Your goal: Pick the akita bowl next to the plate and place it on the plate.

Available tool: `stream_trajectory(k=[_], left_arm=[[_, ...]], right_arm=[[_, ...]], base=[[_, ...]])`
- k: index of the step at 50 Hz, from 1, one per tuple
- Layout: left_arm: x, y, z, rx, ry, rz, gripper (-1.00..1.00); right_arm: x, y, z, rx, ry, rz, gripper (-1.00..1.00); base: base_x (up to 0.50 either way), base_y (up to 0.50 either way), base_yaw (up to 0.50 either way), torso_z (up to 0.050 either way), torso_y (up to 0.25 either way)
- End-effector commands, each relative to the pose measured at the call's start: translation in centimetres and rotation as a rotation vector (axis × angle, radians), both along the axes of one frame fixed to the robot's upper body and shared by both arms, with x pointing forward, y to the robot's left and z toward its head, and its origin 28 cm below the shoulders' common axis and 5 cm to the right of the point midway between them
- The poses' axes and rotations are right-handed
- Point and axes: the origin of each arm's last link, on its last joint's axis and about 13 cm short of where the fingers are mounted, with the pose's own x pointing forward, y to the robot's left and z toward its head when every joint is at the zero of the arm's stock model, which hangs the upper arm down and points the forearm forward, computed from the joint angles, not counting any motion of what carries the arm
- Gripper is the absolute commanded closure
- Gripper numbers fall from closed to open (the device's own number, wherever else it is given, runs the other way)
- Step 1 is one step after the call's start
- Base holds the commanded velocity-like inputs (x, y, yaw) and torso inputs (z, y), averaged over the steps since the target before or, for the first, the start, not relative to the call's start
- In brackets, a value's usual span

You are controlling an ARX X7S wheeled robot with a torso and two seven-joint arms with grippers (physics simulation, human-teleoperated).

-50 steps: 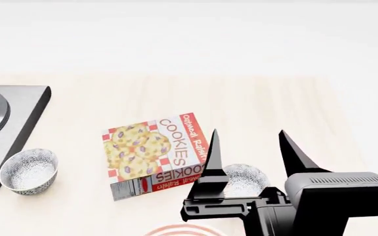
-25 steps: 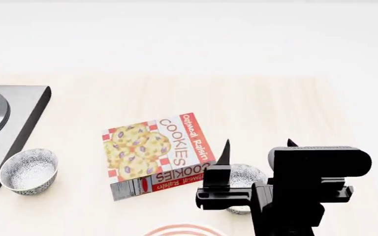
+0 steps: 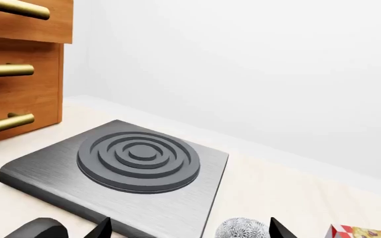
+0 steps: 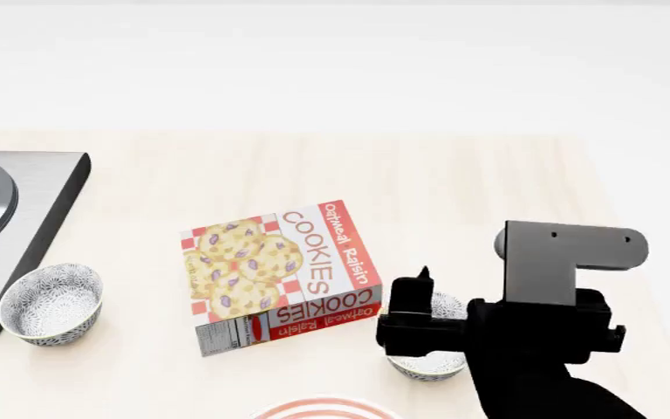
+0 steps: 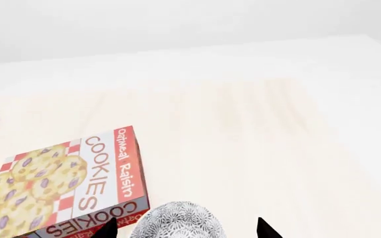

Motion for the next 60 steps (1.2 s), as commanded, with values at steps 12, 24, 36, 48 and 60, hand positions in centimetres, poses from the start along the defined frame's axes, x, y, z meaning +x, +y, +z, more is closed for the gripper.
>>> stream_trajectory(k=[12,24,36,48,60], left_arm=[[0.0,0.0,0.1,-0.001,0.000,0.002,-1.00],[-0.2,0.0,0.2,-0.002,0.000,0.002,-1.00],[-0.1,0.0,0.1,-0.003,0.000,0.002,-1.00],[0.0,0.1,0.1,-0.004,0.000,0.001,-1.00],[-0.1,0.1,0.1,-0.005,0.000,0.001,-1.00]], right_arm=[[2.4,-0.8,0.0,0.001,0.171,0.010,-1.00],[4.1,-0.7,-0.4,-0.045,0.236,0.011,-1.00],[5.4,-0.8,-0.8,-0.073,0.267,-0.006,-1.00],[7.0,-0.9,-0.5,-0.089,0.267,-0.025,-1.00],[8.5,-0.7,-0.4,-0.045,0.291,-0.014,-1.00]], base=[[0.00,0.00,0.00,0.000,0.000],[0.00,0.00,0.00,0.000,0.000],[0.00,0.00,0.00,0.000,0.001],[0.00,0.00,0.00,0.000,0.000],[0.00,0.00,0.00,0.000,0.000]])
